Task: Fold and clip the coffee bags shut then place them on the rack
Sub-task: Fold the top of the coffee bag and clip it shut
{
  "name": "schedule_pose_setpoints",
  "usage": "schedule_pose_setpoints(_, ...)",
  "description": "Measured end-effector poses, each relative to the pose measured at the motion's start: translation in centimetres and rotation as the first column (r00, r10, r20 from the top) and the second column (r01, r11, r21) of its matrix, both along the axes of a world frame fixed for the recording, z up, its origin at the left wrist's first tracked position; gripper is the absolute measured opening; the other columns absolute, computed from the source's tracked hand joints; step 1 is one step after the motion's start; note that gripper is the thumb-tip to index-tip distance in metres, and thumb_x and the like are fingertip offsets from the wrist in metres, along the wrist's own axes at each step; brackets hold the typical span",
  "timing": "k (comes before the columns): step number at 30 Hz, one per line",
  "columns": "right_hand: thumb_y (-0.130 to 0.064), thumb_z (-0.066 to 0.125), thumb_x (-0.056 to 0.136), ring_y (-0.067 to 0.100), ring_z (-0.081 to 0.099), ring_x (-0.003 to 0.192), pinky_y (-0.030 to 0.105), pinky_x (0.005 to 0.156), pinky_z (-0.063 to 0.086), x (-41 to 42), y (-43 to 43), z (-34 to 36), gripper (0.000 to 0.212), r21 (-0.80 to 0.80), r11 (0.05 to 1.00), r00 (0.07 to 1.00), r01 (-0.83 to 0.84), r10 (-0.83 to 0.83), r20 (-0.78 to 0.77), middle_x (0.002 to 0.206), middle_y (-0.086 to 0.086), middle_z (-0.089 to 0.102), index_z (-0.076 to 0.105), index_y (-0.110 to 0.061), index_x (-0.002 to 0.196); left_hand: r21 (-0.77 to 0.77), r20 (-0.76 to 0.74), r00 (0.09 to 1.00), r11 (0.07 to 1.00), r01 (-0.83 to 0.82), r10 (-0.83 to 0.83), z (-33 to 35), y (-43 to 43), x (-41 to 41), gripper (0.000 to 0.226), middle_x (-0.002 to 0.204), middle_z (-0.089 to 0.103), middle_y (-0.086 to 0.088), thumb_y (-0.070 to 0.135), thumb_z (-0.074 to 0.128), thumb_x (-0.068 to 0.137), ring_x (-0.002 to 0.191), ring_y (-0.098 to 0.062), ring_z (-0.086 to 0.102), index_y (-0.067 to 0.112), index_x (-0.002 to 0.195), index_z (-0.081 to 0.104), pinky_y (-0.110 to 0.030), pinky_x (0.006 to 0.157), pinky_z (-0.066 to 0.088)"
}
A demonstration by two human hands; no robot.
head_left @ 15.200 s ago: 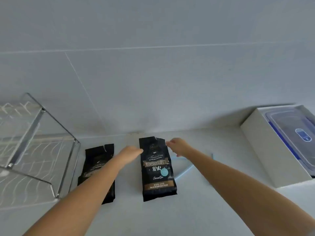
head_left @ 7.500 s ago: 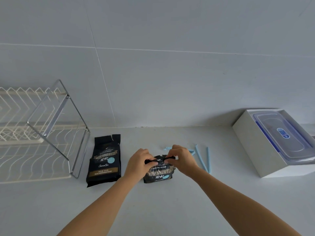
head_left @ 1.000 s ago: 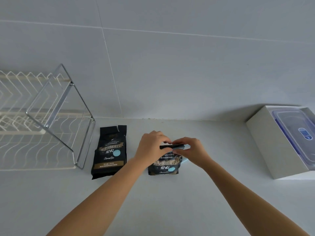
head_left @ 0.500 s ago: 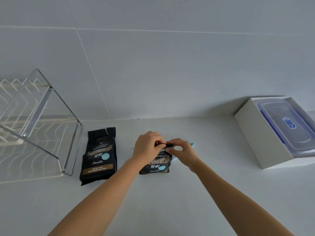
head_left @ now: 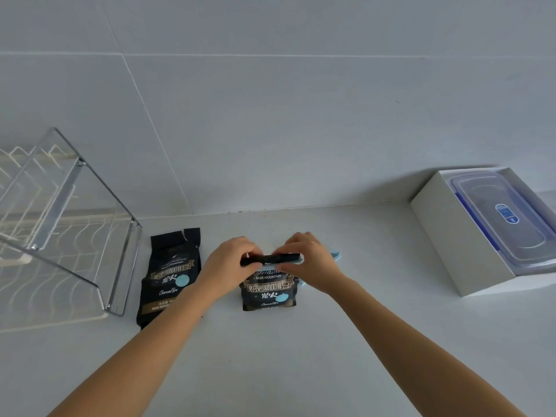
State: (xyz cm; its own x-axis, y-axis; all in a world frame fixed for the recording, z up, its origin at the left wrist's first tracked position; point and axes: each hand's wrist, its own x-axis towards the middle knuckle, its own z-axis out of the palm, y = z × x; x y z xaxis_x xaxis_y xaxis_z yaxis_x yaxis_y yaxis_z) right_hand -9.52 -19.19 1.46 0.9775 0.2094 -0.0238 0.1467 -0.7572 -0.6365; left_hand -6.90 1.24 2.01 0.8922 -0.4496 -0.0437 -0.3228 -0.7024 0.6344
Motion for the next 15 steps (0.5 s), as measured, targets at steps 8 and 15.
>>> schedule_pose_setpoints(8, -0.026, 0.061, 0.086, 0.013, 0.055, 0.085, 0.027, 0.061, 0.038, 1.8, 3.6, 1.5, 0.009, -0.209, 0.974, 0.991, -0.083, 0.103, 0.086, 0.089, -0.006, 0.063, 0.069, -0.024, 0.09, -0.126, 0.037, 0.995, 0.988, -0.088, 0.093, -1.5, 0.7, -1.1, 0.018, 0.095, 0.063, 0.005, 0.018, 0.068, 0.08, 0.089, -0.01, 0.056, 0.019, 0.098, 0.068, -0.026, 0.078, 0.047)
schedule_pose_setpoints(15, -0.04, 0.062, 0.082, 0.006, 0.046, 0.083, 0.025, 0.058, 0.032, 1.8, 5.0, 2.1, 0.014, -0.256, 0.952, 0.981, -0.168, 0.186, 0.047, 0.089, -0.011, 0.058, 0.063, -0.033, 0.094, -0.395, -0.236, 0.942, 0.862, -0.317, 0.238, -3.1, 1.1, -2.7, 0.007, 0.078, 0.07, 0.013, 0.024, 0.072, 0.078, 0.078, -0.005, 0.065, 0.03, 0.082, 0.07, -0.025, 0.069, 0.054)
